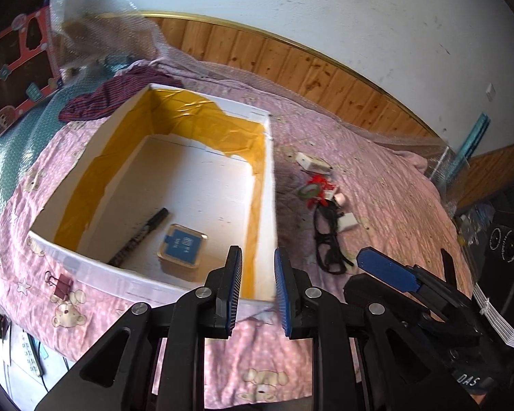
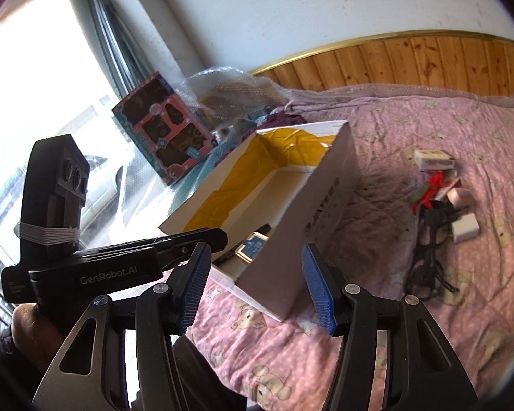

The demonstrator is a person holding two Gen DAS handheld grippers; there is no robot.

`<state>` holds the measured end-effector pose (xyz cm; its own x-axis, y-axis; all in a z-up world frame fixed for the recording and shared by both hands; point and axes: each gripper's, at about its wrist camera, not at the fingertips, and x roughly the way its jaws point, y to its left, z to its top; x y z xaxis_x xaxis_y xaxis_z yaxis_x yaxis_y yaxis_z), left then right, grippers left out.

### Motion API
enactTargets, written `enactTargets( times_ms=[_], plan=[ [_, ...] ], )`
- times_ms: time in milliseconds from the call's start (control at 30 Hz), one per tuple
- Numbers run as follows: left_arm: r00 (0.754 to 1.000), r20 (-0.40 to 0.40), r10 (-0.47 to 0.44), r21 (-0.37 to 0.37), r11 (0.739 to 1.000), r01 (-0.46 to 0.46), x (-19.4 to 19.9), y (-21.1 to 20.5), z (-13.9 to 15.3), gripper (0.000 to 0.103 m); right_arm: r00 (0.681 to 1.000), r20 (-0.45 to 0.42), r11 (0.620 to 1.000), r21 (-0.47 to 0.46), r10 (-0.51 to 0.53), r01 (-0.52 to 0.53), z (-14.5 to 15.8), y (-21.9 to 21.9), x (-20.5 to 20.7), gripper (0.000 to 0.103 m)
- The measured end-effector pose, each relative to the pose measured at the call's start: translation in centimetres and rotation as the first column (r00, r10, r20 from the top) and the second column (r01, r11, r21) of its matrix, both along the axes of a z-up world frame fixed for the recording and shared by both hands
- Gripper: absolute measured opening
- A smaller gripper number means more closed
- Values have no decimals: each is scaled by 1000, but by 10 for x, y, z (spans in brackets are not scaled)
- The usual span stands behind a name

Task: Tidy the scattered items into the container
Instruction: 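Grasp the black glasses with the left gripper while the right gripper grasps the white charger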

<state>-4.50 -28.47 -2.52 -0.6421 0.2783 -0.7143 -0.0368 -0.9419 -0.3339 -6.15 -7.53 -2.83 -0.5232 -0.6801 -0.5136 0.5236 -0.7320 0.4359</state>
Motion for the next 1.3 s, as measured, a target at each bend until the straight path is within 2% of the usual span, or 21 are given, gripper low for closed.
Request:
enactTargets(
  times_ms=[500, 833, 1100, 1300],
  plan=[
    [983, 31, -183, -55, 981, 184, -16, 105, 2, 26, 981, 83, 982, -67, -173, 179, -30, 92, -11, 58],
    [965, 91, -244, -84, 964, 252, -49, 152, -20, 33, 958, 138, 962, -78, -251, 263, -57, 134, -34, 58],
    [955, 158, -251, -73, 961, 265, -90, 175, -50, 33, 945, 153, 955, -31, -289, 296, -75, 151, -64, 58],
    [953, 199, -229, -68, 967, 247, -124, 182, -76, 33, 942, 140, 952, 63, -306, 300, -87, 150, -97, 58]
  ],
)
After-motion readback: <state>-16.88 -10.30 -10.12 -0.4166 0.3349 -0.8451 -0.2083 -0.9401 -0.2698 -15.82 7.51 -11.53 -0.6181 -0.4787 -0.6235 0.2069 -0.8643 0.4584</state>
